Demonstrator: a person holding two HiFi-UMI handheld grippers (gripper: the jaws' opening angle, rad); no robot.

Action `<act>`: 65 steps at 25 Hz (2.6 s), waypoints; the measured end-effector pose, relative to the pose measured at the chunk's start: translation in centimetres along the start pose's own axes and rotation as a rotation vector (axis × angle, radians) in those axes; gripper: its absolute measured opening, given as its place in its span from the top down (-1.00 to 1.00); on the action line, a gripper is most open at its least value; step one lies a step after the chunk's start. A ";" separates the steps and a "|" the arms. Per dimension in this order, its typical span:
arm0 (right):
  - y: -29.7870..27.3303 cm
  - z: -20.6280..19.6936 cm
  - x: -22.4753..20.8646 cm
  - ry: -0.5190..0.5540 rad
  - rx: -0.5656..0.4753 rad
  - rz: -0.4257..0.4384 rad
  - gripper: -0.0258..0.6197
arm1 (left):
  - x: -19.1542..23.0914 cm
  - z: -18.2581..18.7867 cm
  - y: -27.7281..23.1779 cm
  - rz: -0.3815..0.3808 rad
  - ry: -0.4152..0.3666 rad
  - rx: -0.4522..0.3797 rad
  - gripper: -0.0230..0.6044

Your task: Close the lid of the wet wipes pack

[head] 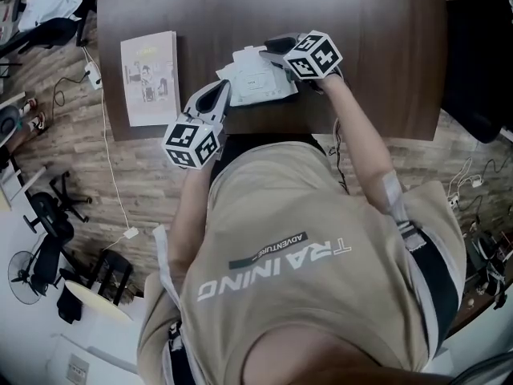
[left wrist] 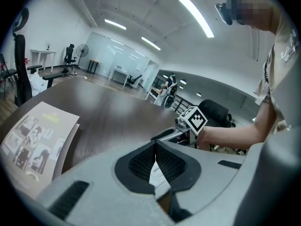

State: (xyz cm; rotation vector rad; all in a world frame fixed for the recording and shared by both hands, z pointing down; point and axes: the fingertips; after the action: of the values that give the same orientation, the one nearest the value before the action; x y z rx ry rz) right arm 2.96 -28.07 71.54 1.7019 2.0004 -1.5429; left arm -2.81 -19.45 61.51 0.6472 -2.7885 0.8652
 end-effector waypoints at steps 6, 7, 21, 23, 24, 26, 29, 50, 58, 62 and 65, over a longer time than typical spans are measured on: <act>0.2 0.5 0.1 0.026 -0.011 0.011 0.70 | 0.6 0.9 0.4 0.033 0.003 -0.042 0.91; 0.5 0.6 0.4 0.029 -0.022 0.013 0.72 | 0.5 0.8 0.6 0.035 0.005 -0.044 0.91; 2.8 0.6 4.3 0.084 -0.163 0.034 0.79 | 0.8 2.1 1.1 0.016 -0.055 -0.056 0.91; 3.2 0.6 4.9 0.111 -0.174 0.030 0.79 | 0.6 2.6 1.1 0.006 -0.077 -0.064 0.91; 3.3 0.5 5.1 0.123 -0.176 0.027 0.78 | 0.6 2.7 1.2 0.003 -0.086 -0.067 0.91; 3.4 0.0 5.4 0.136 -0.176 0.017 0.78 | 0.6 2.6 1.5 0.000 -0.088 -0.070 0.91; 4.0 -0.7 6.0 0.137 -0.170 0.015 0.78 | 0.5 2.3 2.2 -0.001 -0.077 -0.072 0.91; 3.8 -5.6 6.8 0.129 -0.096 -0.009 0.71 | 0.3 0.2 3.2 0.005 -0.079 -0.045 0.91; 3.1 -6.7 6.6 0.204 -0.031 -0.047 0.70 | 0.3 -0.4 3.0 0.005 -0.062 -0.031 0.91; 2.4 -7.3 6.0 0.152 -0.037 -0.070 0.70 | 0.1 -0.6 2.4 -0.007 -0.057 -0.023 0.91; 2.4 -7.2 5.6 0.113 -0.054 -0.093 0.72 | 0.0 -0.3 2.0 -0.023 -0.038 -0.024 0.91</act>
State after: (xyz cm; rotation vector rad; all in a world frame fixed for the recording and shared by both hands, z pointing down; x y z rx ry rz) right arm 6.37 -19.39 70.06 1.7347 2.1848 -1.4352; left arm -3.69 -17.82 60.82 0.6970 -2.8146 0.8226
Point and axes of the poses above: the fingertips, and each gripper's own axes: y backward along the fingers, x to its left, z out of its top, and after that the axes turned 13 degrees about -y, right-handed
